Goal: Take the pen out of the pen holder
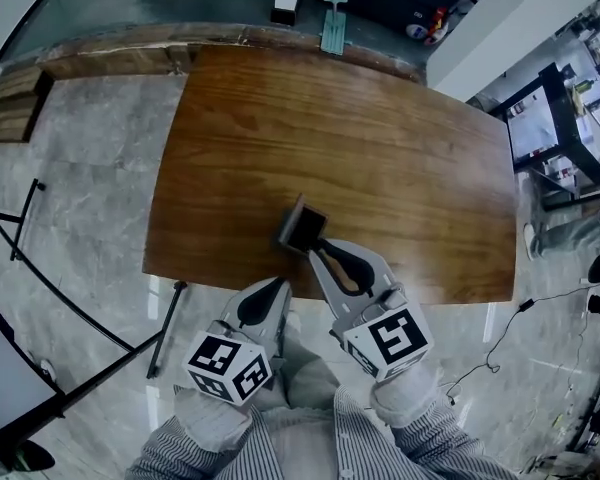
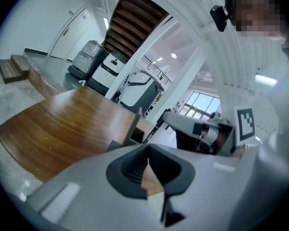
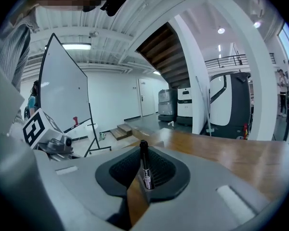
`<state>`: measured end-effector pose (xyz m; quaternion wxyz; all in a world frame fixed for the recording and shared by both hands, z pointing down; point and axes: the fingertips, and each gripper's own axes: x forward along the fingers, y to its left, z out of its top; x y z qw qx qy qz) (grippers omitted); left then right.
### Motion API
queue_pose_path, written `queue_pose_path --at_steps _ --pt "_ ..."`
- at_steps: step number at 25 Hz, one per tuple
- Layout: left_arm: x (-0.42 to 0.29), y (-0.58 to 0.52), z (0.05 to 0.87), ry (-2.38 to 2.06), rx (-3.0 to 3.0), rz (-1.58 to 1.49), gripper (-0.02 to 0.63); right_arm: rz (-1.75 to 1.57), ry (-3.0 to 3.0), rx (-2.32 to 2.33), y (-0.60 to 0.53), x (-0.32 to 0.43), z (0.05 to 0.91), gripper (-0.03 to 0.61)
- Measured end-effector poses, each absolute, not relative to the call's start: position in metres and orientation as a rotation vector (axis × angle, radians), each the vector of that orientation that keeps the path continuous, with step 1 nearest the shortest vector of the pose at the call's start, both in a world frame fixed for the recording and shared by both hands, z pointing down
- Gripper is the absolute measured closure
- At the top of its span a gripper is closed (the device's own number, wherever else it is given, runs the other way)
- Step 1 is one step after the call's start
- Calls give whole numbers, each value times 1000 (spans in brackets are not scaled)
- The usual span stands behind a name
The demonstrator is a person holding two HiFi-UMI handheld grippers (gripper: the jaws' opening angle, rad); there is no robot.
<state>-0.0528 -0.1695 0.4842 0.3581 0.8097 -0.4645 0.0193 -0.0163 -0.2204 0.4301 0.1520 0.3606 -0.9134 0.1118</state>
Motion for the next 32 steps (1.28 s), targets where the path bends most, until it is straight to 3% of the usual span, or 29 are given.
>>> queue_pose_path --at_steps 11,32 --pt "-45 -153 431 -1204 2206 22 606 297 -2694 1158 -181 7 371 532" --pt "-33 -131 402 -1225 2364 128 606 395 -2725 1187 -128 22 376 532"
